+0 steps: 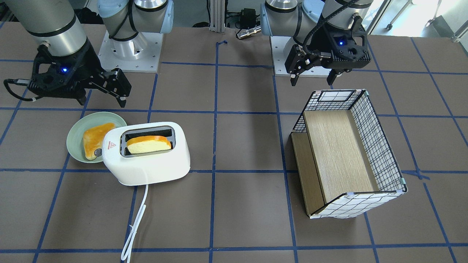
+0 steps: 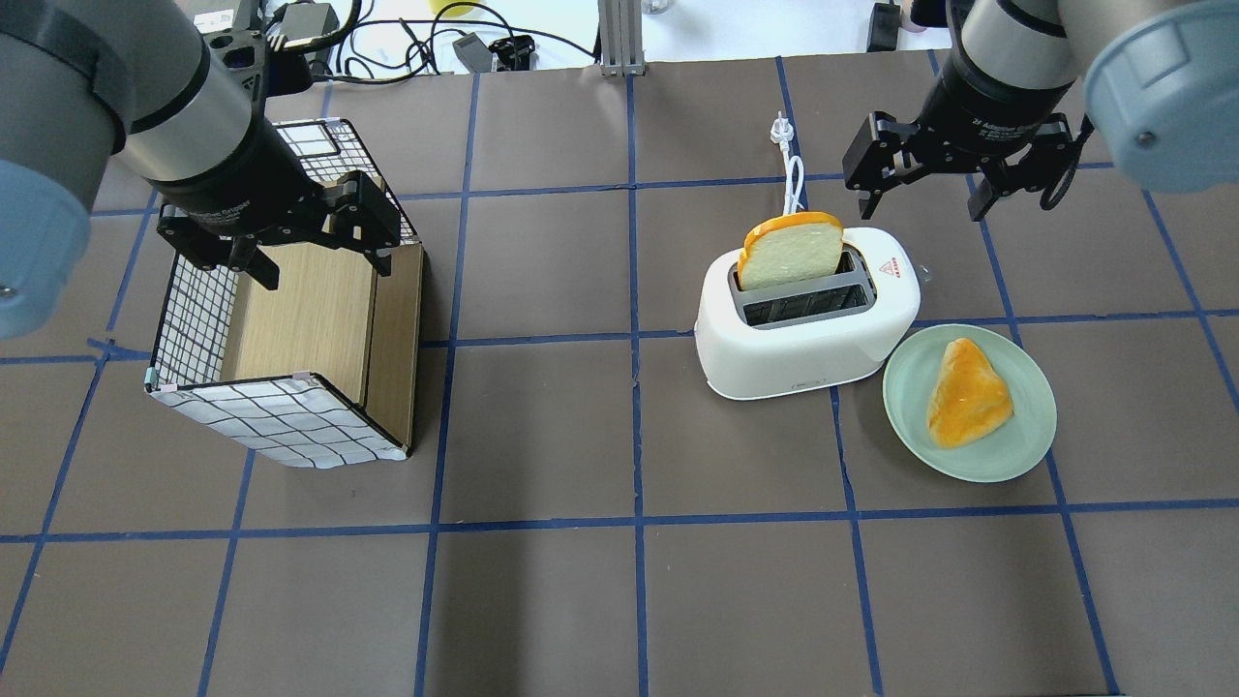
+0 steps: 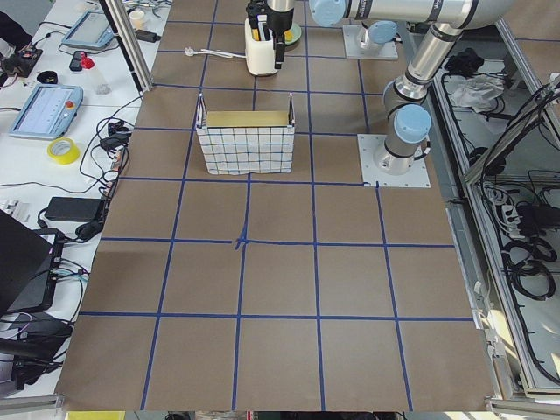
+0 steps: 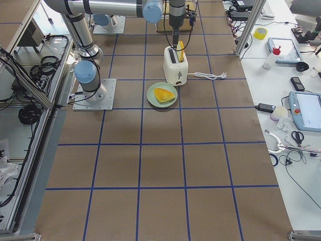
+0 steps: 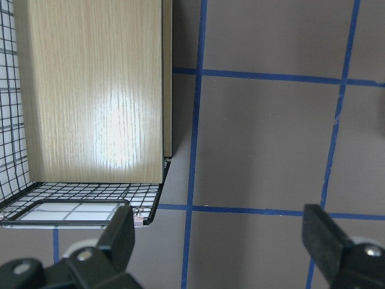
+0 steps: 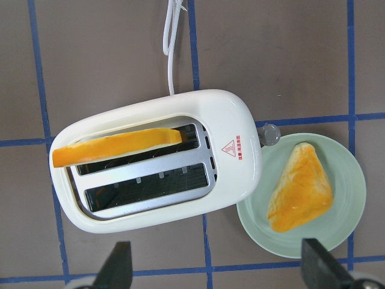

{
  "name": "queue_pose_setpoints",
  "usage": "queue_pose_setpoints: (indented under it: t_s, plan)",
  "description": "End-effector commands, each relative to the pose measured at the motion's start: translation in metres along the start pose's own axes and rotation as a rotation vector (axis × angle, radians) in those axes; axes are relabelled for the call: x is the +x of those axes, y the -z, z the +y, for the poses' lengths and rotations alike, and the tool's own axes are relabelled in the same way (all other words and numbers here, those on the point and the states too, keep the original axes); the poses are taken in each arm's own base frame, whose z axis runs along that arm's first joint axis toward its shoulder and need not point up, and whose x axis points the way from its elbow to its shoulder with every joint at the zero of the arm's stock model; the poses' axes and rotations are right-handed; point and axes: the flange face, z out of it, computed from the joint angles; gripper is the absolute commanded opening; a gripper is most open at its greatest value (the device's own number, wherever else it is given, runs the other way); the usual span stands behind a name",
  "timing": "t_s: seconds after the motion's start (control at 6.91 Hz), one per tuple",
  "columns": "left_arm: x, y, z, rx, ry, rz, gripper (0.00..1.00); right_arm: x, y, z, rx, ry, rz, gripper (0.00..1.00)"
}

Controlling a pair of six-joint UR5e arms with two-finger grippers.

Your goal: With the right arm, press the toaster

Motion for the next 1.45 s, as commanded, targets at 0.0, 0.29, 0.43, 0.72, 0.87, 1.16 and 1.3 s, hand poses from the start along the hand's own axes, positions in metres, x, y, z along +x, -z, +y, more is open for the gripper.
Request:
queue_pose_setpoints:
  t_s: [0.0, 0.29, 0.43, 0.72, 0.87, 1.16, 1.3]
  plan:
    - [0.000, 0.000, 0.000, -0.001, 0.000, 0.000, 1.00, 0.001, 0.000, -0.001, 0.004, 0.003, 0.002, 1.00]
    - [0.000, 0.000, 0.000, -0.001, 0.000, 0.000, 1.00, 0.002, 0.005, -0.006, 0.053, 0.028, 0.001, 0.82]
    - [0.000, 0.000, 0.000, 0.000, 0.000, -0.001, 1.00, 0.008, 0.004, -0.007, 0.045, 0.022, 0.000, 0.30]
    - [0.001, 0.000, 0.000, -0.001, -0.001, 0.000, 1.00, 0.022, -0.006, -0.010, 0.019, -0.009, -0.014, 0.00]
    - [0.000, 0.000, 0.000, -0.001, 0.000, 0.000, 1.00, 0.044, -0.009, -0.014, 0.014, -0.055, -0.017, 0.00]
    - [0.000, 0.000, 0.000, -0.001, 0.000, 0.000, 1.00, 0.098, -0.022, -0.029, -0.006, -0.056, -0.058, 0.00]
    - [0.000, 0.000, 0.000, 0.001, 0.000, -0.001, 1.00, 0.103, -0.040, -0.030, -0.025, -0.064, -0.098, 0.00]
